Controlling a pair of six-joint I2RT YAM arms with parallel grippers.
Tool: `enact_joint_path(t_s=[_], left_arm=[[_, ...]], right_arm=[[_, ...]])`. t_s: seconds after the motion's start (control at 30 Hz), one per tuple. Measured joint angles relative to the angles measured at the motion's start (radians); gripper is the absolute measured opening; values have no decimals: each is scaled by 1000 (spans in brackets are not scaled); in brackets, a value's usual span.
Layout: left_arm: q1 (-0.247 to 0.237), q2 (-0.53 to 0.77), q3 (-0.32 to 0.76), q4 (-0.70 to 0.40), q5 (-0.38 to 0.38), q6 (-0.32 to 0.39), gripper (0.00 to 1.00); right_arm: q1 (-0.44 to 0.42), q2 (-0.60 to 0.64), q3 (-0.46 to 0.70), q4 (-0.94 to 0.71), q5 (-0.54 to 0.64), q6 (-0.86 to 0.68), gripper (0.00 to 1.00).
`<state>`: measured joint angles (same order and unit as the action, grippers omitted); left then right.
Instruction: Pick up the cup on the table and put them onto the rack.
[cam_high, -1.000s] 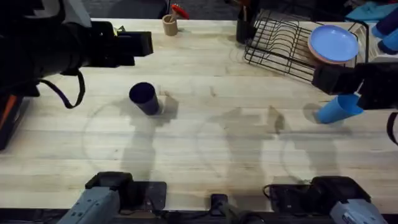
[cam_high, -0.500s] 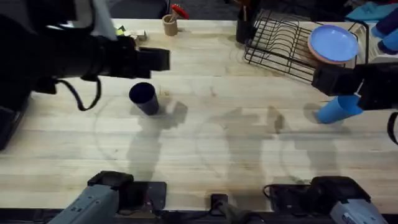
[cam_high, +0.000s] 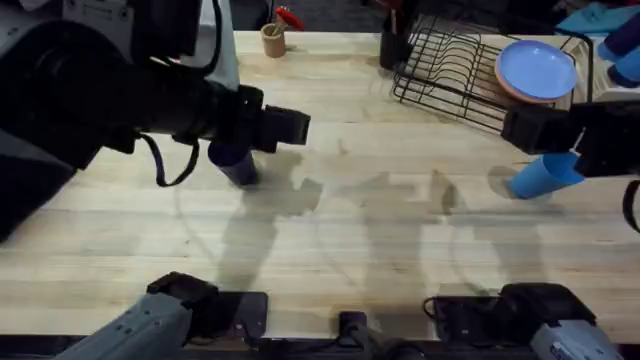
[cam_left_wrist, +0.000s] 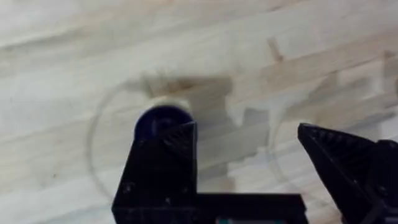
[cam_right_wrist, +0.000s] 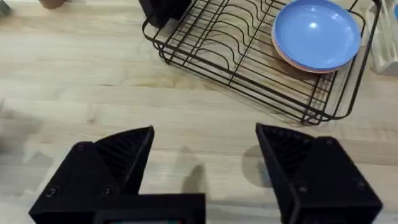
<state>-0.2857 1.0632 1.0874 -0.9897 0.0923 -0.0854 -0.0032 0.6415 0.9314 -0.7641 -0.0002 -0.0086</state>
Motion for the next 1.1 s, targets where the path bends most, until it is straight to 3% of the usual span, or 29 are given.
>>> enact_joint_path(t_s=[0.57,1.1], left_arm=[[0,58,0,-83,-98,-27,995],[0,278,0,-83,-112,-27,996]], right_arm=[[0,0,0,0,0,0,993],[0,0,0,0,0,0,993]])
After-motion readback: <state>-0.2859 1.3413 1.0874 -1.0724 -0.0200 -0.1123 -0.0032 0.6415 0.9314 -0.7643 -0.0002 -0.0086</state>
